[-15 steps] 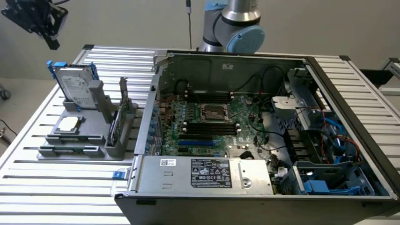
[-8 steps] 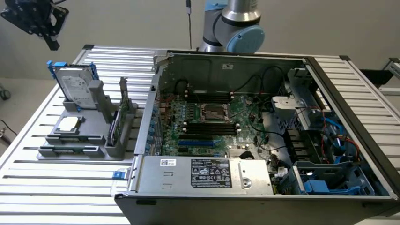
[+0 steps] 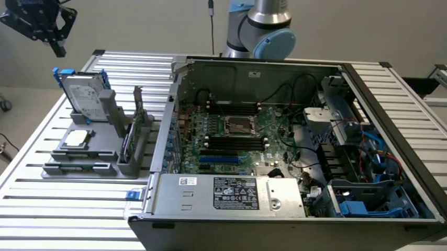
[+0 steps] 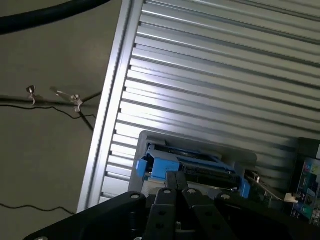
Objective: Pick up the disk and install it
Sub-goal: 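Pick up the disk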
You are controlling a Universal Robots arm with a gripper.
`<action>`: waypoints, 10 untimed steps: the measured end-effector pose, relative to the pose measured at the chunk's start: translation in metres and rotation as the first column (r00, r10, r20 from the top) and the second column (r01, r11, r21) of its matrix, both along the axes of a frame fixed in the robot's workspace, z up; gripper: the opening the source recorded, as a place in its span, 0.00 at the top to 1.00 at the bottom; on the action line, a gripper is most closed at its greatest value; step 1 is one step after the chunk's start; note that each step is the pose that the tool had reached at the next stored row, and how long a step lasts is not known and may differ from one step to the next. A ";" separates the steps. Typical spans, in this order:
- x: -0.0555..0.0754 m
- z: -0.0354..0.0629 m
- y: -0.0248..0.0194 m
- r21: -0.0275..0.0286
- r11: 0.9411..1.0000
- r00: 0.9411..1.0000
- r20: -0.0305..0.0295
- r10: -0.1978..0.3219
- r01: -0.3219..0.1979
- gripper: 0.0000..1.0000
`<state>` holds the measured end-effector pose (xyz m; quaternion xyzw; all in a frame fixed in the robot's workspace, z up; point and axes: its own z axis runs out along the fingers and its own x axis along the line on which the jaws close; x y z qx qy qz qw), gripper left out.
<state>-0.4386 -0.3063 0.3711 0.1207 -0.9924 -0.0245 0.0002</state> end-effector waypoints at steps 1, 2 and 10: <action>0.000 -0.0004 0.0000 0.000 1.000 1.000 0.000 0.018 -0.018 0.89; 0.000 -0.0008 0.0000 0.000 0.999 0.999 0.000 0.036 -0.036 0.89; 0.000 -0.0040 0.0000 0.000 0.984 0.984 0.000 0.181 -0.181 0.89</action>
